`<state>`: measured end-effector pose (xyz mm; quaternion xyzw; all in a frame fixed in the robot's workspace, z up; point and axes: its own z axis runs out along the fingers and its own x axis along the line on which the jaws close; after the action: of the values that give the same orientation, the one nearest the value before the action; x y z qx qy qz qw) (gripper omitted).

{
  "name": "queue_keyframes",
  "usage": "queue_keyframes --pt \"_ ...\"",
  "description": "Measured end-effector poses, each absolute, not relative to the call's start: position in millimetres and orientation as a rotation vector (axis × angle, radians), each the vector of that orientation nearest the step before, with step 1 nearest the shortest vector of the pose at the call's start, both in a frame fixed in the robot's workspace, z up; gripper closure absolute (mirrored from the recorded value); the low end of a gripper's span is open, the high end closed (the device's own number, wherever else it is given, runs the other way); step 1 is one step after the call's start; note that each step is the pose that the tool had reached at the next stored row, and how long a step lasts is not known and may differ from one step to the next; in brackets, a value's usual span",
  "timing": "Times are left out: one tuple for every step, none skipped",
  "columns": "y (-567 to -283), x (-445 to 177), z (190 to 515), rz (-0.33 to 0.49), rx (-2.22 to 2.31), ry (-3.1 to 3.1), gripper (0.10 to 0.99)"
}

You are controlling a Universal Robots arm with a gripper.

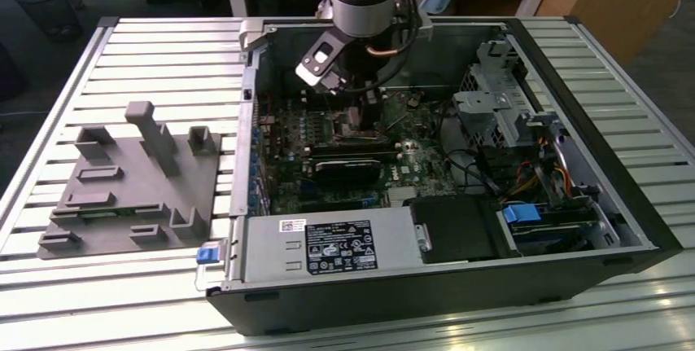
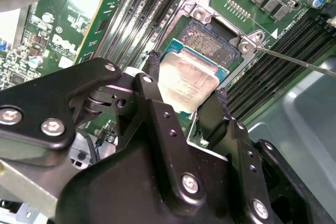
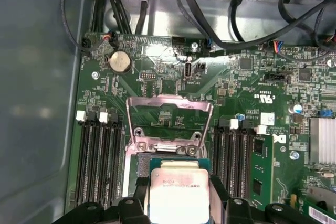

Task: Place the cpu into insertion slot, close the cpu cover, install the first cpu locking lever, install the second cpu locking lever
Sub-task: 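Place the cpu into insertion slot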

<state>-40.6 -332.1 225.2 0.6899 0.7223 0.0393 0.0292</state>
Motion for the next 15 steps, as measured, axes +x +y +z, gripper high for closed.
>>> queue_keyframes --pt "-331.6 -41.3 224.1 0.121 2.129 2.227 0.545" --pt "-331.0 -41.9 223.1 0.12 2.13 2.225 0.545" --pt "-330.9 -42.2 222.4 0.12 2.131 2.224 0.545" --pt "-330.9 -42.3 222.0 0.12 2.131 2.224 0.545" --pt "-330.9 -42.3 221.7 0.12 2.131 2.224 0.545" --pt "-330.9 -42.3 221.2 0.12 2.131 2.224 0.545" --pt "-330.8 -42.5 220.8 0.12 2.131 2.224 0.545" --pt "-330.8 -42.5 220.4 0.12 2.132 2.223 0.545" --pt "-330.8 -42.5 220.0 0.12 2.133 2.222 0.545" --pt "-330.8 -42.5 219.6 0.12 2.134 2.22 0.545" --pt "-330.7 -42.5 219.1 0.12 2.137 2.218 0.545" --pt "-330.7 -42.5 218.7 0.12 2.141 2.214 0.545" --pt "-330.6 -42.5 218.3 0.119 2.145 2.209 0.545" --pt "-330.6 -42.5 217.9 0.119 2.149 2.205 0.545" --pt "-330.5 -42.5 217.4 0.119 2.151 2.203 0.545"
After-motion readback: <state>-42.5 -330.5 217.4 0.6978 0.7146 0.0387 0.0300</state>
